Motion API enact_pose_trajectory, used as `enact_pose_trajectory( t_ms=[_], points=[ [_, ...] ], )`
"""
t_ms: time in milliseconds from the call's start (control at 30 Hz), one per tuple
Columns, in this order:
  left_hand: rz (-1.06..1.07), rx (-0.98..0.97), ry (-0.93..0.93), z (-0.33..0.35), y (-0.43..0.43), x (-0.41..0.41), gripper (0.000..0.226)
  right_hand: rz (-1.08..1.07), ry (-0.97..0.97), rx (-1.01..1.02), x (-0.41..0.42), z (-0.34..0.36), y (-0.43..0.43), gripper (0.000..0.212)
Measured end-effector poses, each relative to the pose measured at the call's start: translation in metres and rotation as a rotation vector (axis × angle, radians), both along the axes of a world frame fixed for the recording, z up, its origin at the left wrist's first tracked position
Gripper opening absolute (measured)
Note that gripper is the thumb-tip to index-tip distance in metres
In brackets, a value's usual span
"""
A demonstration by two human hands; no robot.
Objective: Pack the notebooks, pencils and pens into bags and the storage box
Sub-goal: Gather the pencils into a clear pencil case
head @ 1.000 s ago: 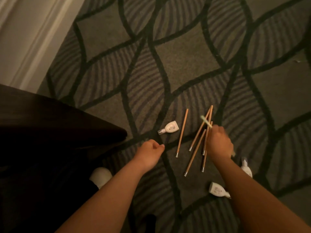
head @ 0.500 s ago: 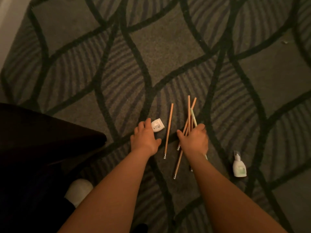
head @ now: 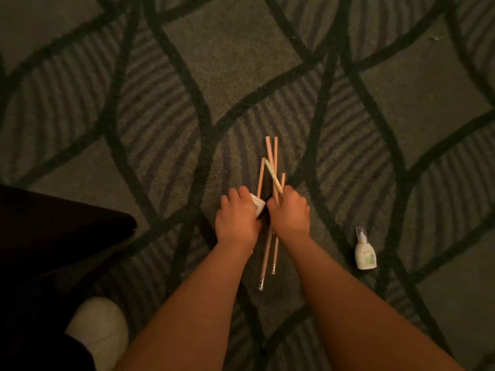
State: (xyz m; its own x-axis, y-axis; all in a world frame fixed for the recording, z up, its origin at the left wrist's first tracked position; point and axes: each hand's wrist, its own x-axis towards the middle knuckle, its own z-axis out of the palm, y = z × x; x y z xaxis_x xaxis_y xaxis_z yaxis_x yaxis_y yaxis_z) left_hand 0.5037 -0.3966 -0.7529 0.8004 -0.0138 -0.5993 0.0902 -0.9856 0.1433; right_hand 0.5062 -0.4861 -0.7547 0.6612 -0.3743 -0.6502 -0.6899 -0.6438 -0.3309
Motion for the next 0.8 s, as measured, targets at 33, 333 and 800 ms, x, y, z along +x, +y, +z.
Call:
enact_pose_trajectory(
  t_ms=[33, 333, 800],
  points=[
    [-0.034, -0.027, 0.007, 0.0, 0.0, -0.004, 0.05, -0.026, -0.021, 0.031, -0.001, -0.002, -0.002, 0.025],
    [0.549, -0.339, -0.004, 0.013, 0.012, -0.01, 0.039, -0.192, -0.106, 0.29, -0.007, -0.009, -0.011, 0.014],
    [0.218, -0.228, 0.093, 0.005, 0.008, -0.015, 0.043, -0.159, -0.119, 0.094, -0.007, -0.013, -0.006, 0.028]
  ],
)
